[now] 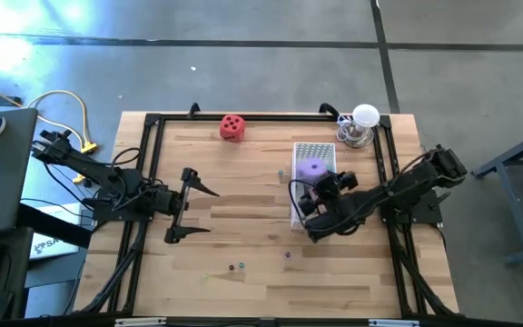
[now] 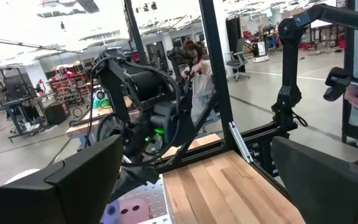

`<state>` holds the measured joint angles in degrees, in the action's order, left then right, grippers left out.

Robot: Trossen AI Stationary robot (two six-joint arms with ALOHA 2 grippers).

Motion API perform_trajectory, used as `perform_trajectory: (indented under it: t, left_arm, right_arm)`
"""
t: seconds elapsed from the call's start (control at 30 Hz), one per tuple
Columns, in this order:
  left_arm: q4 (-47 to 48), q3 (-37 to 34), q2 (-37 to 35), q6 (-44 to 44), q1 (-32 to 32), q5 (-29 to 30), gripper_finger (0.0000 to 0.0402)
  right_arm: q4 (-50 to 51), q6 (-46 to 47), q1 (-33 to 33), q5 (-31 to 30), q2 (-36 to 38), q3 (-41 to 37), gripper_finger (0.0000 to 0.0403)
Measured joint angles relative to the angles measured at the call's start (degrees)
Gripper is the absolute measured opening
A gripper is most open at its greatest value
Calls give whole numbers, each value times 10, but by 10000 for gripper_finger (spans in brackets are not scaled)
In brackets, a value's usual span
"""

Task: Pick & Place Dice
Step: Put the purple die into the white bin, then put the light green die into the white bin

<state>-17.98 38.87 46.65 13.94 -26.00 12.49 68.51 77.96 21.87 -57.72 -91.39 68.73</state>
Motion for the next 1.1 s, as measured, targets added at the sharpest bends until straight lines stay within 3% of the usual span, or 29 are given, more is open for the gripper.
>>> perform_trajectory:
  t: [0.3, 0.7, 0.9, 1.1]
  left_arm:
    - [2, 0, 0, 0, 0, 0, 400]
    - [11, 0, 0, -1, 0, 0, 400]
    - [115, 0, 0, -37, 5, -1, 400]
    - [247, -1, 0, -124, 23, -16, 400]
  right_arm:
    - [-4, -22, -14, 4, 0, 0, 388]
    - [-18, -68, 30, -113, 0, 0, 390]
    - [-163, -277, 95, -163, 0, 0, 388]
    - [-391, -498, 138, -74, 0, 0, 388]
